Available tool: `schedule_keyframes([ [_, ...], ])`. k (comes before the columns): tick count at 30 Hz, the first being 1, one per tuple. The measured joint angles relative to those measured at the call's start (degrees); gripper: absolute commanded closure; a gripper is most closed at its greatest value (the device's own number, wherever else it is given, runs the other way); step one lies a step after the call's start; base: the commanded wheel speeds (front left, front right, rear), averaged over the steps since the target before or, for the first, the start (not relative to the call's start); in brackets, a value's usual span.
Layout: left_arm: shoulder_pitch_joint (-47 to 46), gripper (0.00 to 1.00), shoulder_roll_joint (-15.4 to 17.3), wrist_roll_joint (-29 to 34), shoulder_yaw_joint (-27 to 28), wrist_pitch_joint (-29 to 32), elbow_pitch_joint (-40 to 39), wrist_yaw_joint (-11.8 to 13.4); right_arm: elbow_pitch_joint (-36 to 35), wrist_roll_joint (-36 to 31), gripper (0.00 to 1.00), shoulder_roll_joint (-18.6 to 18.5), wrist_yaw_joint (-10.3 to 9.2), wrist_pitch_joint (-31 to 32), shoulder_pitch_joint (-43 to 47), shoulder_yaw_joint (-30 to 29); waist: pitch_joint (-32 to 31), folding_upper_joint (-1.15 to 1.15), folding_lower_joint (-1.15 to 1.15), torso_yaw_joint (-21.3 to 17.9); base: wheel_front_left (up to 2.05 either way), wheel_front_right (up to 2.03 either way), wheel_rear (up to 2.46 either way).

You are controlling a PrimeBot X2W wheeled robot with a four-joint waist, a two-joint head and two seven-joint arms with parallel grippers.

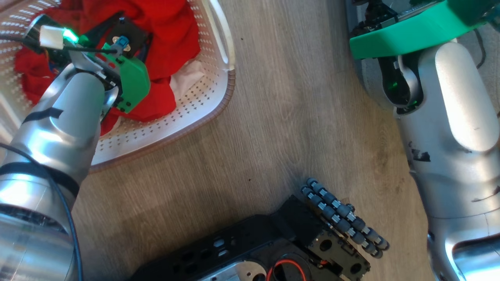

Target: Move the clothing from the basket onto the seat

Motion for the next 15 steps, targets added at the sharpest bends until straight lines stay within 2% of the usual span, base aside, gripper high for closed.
schedule_keyframes([
  [7, -1.87, 0.0, -0.38, 1.59, -2.21, 1.93, 5.08, 1.98, -1.42, -0.11, 0.0, 0.02, 0.0, -0.01, 1.06, -0.41, 0.68, 0.0, 0.0, -0.59, 0.0, 0.0, 0.0],
  [15, -2.09, 0.0, -0.97, 2.48, -4.25, 3.96, 7.25, 2.34, -2.15, -0.6, 0.0, 0.1, 0.0, -0.01, 3.15, -1.26, 0.89, 0.0, 0.0, -0.55, 0.0, 0.0, 0.0],
])
